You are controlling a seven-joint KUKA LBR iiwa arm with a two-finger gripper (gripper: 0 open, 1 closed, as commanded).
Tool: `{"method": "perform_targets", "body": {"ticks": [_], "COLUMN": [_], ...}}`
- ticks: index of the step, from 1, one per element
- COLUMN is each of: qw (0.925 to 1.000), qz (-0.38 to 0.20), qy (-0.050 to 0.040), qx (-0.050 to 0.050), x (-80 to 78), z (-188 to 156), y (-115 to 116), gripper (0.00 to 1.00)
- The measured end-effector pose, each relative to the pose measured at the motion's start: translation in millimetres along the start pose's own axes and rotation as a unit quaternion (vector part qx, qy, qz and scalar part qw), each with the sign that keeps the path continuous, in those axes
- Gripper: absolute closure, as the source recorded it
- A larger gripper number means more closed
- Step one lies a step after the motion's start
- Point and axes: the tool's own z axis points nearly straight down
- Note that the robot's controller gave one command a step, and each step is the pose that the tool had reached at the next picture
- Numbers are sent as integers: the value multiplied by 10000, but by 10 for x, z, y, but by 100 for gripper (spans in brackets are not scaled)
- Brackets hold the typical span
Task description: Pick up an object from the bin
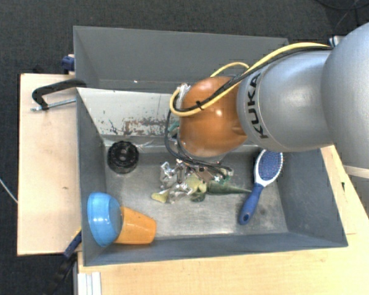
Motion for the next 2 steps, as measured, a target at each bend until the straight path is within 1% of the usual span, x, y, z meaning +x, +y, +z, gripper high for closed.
{"method": "perform_targets", "body": {"ticks": [1, 2], "qw": [9995, 9773], "qz": [-316, -2117], "qy": [-37, -21], "qx": [23, 17], "x": [31, -1], "z": [-1148, -1703], "y": [144, 232], "gripper": [100, 100]}}
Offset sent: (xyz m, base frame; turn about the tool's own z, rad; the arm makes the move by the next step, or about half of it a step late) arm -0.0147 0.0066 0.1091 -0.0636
